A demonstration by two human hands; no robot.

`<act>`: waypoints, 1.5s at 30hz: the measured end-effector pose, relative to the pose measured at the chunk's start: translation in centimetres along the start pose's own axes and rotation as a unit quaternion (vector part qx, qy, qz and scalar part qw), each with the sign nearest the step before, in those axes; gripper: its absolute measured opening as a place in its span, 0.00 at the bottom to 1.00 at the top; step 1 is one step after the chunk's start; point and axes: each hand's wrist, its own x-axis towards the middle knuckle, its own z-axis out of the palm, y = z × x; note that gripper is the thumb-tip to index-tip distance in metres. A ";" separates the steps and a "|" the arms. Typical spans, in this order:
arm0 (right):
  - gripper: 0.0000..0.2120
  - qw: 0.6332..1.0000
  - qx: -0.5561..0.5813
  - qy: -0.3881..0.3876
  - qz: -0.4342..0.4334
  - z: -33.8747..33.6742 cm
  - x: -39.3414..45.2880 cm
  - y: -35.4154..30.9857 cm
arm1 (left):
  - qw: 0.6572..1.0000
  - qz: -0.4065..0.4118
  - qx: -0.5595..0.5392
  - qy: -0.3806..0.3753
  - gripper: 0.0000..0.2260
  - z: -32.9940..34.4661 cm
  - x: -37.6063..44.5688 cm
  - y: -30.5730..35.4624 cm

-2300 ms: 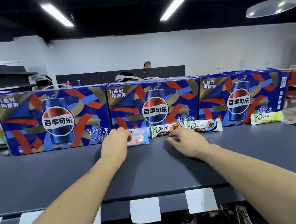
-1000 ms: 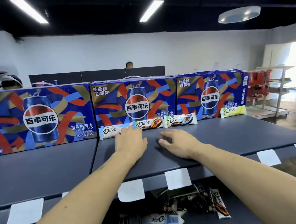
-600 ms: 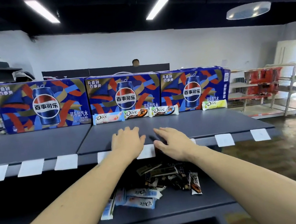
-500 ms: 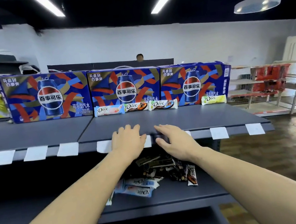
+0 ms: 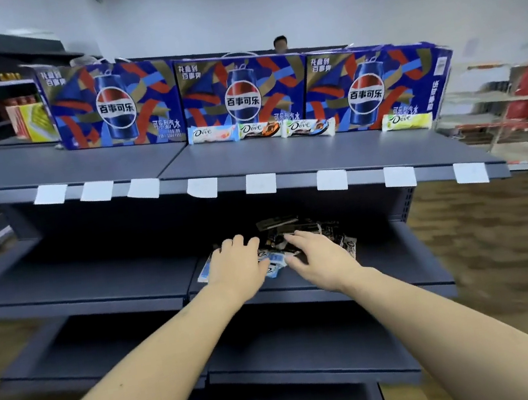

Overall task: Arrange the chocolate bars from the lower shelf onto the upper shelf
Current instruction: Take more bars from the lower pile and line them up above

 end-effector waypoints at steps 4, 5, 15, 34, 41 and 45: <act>0.29 0.999 0.001 -0.046 0.020 2.9 0.7 0.8 | 0.999 -0.007 -0.024 -0.046 0.22 3.5 -0.6 -0.4; 0.29 0.998 -0.001 -0.056 0.022 3.5 0.9 1.0 | 0.998 -0.008 -0.028 -0.057 0.23 4.2 -0.6 -0.6; 0.29 0.988 -0.007 -0.128 0.082 10.7 5.9 3.0 | 0.988 -0.031 -0.044 -0.147 0.24 11.9 3.2 -4.6; 0.21 0.992 -0.048 -0.020 0.115 19.5 12.8 3.7 | 0.986 -0.125 -0.006 -0.106 0.22 19.6 8.3 -10.8; 0.20 0.988 -0.026 -0.033 0.147 19.4 12.9 3.4 | 0.977 -0.144 -0.129 -0.088 0.17 18.9 9.0 -9.6; 0.21 0.988 -0.013 -0.043 0.148 18.9 12.5 3.5 | 0.943 -0.180 -0.274 -0.059 0.14 18.4 8.5 -9.2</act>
